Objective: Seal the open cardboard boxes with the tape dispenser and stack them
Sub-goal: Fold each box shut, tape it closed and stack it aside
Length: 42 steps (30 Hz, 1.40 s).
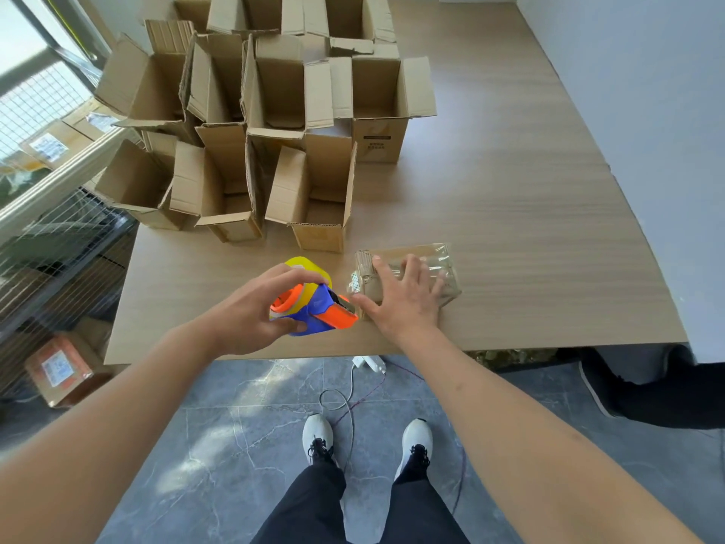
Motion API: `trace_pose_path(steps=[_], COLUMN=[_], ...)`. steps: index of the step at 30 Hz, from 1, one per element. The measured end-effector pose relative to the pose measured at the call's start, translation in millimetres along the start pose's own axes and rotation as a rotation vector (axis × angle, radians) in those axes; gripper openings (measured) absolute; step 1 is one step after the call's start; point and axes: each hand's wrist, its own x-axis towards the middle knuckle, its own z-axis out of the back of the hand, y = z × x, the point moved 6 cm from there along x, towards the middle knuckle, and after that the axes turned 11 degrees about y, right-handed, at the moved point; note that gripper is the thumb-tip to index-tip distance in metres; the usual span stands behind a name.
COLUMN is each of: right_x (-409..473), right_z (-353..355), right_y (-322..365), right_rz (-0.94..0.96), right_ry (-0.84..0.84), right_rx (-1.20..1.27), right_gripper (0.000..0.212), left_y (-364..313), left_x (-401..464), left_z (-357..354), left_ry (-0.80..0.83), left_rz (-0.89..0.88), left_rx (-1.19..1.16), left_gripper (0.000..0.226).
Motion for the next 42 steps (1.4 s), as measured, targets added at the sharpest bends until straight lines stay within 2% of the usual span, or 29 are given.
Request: trace_pose_path(steps=[3,8,18,21,24,27,28,30,33,42], right_x=[1,-9,-17,-17,-25,-41,-47,-58,-66,-73], right_z=[-4,3,4,7,19,36,39,41,40,41], right_y=[2,-7,-35,-37,-37,-33,-29,-19,-8,-13], right_rz=[0.055,0.256,0.471,0.486,0.493,0.53,0.536,0.533,0.538,0.488], right_ry=[0.001,0.008,0.026,0.098,0.125,0.073,0.123,0.25,0.342,0.406], right_rx=[0.009,0.012,0.01,0.053,0.234,0.598,0.74,0.914,1.008,1.048], right_gripper=[0.068,0.053,0.063,0.064,0.053,0.026,0.018,0.017,0.019,0.017], left_y=[-3,-5,2,-1,-5,-12,-15,-19,-24,-38], left_x=[-5,-8,-8,-4,-2,-1,-1,0,0,0], left_z=[-1,-6,-29,-35,-39,-40,-40,-40,-40,-40], left_ry=[-0.036,-0.061,-0.036,-0.022,-0.016,-0.036,-0.041,-0.039,-0.027,0.04], left_rz=[-0.024,-0.035,0.015,0.013,0.02,-0.007,-0.015,-0.013,0.001,0.004], left_rx=[0.033,0.044,-0.005,0.0,-0.008,-0.012,-0.011,-0.005,0.025,0.083], left_gripper=[0.074,0.072,0.073,0.073,0.073,0.073,0.073,0.074,0.074,0.079])
